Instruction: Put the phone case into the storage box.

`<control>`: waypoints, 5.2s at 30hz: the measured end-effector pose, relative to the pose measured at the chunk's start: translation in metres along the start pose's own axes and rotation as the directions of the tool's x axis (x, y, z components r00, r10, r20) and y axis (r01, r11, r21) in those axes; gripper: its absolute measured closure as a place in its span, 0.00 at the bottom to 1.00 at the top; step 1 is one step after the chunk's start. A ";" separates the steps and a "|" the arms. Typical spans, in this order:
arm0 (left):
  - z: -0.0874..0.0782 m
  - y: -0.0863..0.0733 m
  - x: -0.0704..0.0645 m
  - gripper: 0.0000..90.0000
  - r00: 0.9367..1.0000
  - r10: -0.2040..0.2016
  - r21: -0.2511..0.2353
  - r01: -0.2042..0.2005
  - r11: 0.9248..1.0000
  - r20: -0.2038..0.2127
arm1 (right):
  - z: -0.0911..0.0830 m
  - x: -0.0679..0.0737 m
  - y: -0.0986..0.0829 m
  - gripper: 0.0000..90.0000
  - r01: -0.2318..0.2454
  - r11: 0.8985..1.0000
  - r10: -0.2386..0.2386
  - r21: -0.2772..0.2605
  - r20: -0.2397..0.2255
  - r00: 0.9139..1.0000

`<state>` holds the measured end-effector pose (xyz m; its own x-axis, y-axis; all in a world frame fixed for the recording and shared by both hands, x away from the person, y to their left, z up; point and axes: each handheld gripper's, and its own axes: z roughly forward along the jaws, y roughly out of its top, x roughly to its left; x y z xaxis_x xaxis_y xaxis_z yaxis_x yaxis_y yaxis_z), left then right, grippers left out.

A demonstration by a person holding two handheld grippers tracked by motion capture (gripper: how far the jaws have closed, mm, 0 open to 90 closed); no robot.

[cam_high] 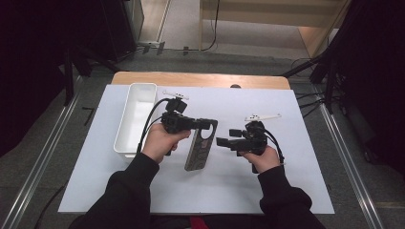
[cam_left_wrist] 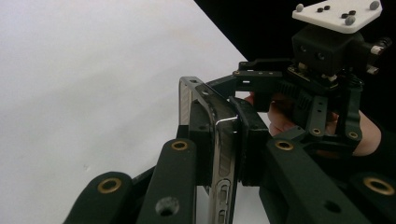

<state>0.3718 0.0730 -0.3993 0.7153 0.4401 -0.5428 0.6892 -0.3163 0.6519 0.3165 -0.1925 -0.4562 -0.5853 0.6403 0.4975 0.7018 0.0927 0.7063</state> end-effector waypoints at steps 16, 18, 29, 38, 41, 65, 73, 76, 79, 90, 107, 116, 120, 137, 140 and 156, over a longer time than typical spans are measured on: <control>0.001 0.000 -0.003 0.88 1.000 0.013 0.003 -0.013 1.000 0.016 | 0.004 -0.005 0.006 0.15 -0.001 0.999 -0.001 -0.038 -0.054 0.999; 0.001 0.000 -0.002 0.88 1.000 0.014 0.005 -0.014 1.000 0.018 | 0.005 -0.006 0.006 0.15 0.001 0.999 -0.003 -0.037 -0.057 0.998; 0.001 -0.001 -0.004 0.88 0.999 0.023 0.003 -0.023 1.000 0.032 | 0.010 -0.009 0.009 0.33 0.004 0.998 -0.009 -0.055 -0.087 0.996; 0.006 -0.001 -0.007 0.88 0.999 0.041 0.019 -0.042 0.999 0.034 | 0.018 -0.011 0.009 0.45 0.000 0.999 -0.004 -0.037 -0.122 0.993; 0.007 -0.001 -0.007 0.88 0.998 0.050 0.019 -0.051 0.999 0.039 | 0.019 -0.012 0.009 0.50 0.000 0.999 -0.005 -0.038 -0.137 0.991; 0.006 -0.001 -0.010 0.88 0.995 0.077 0.006 -0.078 0.997 0.058 | 0.017 -0.015 0.010 0.76 -0.042 0.997 0.029 -0.062 -0.198 0.980; 0.006 -0.001 -0.010 0.87 0.995 0.087 -0.003 -0.087 0.996 0.053 | 0.013 -0.012 0.013 0.77 -0.044 0.998 0.037 -0.039 -0.176 0.984; 0.005 -0.001 -0.010 0.87 0.994 0.091 -0.005 -0.091 0.996 0.055 | 0.010 -0.010 0.014 0.77 -0.045 0.998 0.038 -0.038 -0.169 0.985; 0.005 -0.001 -0.010 0.87 0.994 0.093 -0.012 -0.092 0.996 0.052 | 0.009 -0.009 0.015 0.78 -0.039 0.999 0.034 -0.033 -0.158 0.987; 0.003 0.000 -0.014 0.64 0.993 0.106 -0.034 -0.104 0.994 0.049 | 0.007 -0.006 0.017 0.78 -0.031 0.999 0.027 -0.028 -0.139 0.990; -0.002 0.002 -0.026 0.43 0.975 0.204 -0.001 -0.205 0.979 -0.086 | -0.002 -0.010 0.020 0.78 -0.060 0.998 0.056 -0.029 -0.107 0.993; -0.008 -0.001 -0.027 0.40 0.969 0.204 -0.024 -0.210 0.978 -0.139 | -0.006 -0.011 0.021 0.78 -0.072 0.997 0.070 -0.028 -0.067 0.995; -0.010 -0.003 -0.027 0.40 0.968 0.198 -0.029 -0.204 0.978 -0.154 | -0.008 -0.012 0.022 0.78 -0.070 0.997 0.068 -0.034 -0.057 0.996; -0.016 -0.014 -0.024 0.30 0.956 0.143 -0.079 -0.168 0.983 -0.257 | -0.006 -0.011 0.031 0.78 -0.060 0.998 0.060 -0.019 0.014 0.998; -0.019 -0.015 -0.024 0.30 0.956 0.131 -0.096 -0.161 0.982 -0.264 | -0.002 -0.011 0.033 0.78 -0.066 0.998 0.066 -0.006 0.030 0.997; -0.021 -0.014 -0.016 0.31 0.932 0.105 -0.121 -0.156 0.980 -0.348 | 0.015 -0.005 0.048 0.78 -0.098 0.995 0.098 -0.002 0.088 0.991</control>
<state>0.3481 0.0883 -0.3886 0.6990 0.6690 -0.2528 0.5501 -0.2770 0.7878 0.3584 -0.1800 -0.4322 -0.4758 0.7107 0.5182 0.7552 0.0281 0.6548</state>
